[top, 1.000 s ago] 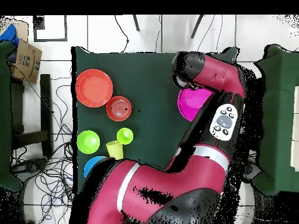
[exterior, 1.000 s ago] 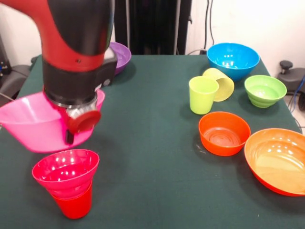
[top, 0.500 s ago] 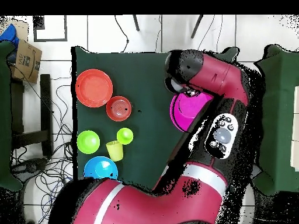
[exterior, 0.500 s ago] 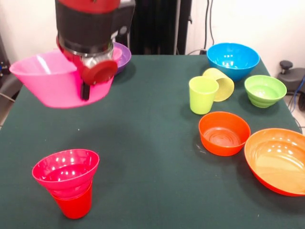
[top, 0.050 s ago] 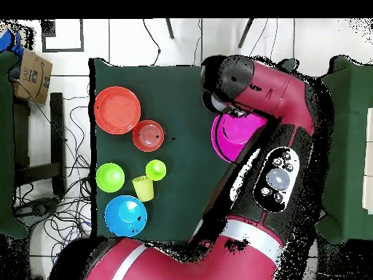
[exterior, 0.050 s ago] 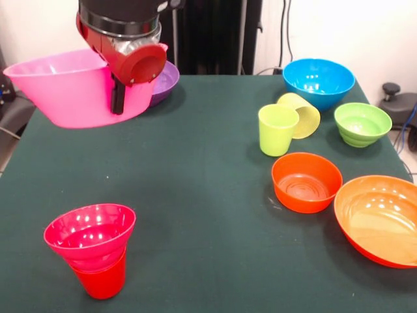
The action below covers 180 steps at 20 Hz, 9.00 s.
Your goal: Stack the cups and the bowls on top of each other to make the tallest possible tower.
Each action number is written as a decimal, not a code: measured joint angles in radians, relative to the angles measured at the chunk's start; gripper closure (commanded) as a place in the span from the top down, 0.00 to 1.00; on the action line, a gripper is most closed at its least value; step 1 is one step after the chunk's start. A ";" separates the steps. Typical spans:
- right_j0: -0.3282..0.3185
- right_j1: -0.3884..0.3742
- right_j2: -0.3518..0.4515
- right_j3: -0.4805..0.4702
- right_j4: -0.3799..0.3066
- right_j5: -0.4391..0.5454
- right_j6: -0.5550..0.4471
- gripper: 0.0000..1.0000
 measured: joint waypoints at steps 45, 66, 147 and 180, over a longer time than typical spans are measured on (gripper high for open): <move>-0.053 0.281 -0.057 -0.487 0.073 0.322 0.000 0.00; -0.060 0.434 -0.179 -0.709 0.233 0.326 0.075 0.00; -0.046 0.053 -0.015 0.082 0.026 -0.038 0.098 1.00; -0.088 -0.112 0.213 0.334 0.054 -0.107 0.098 1.00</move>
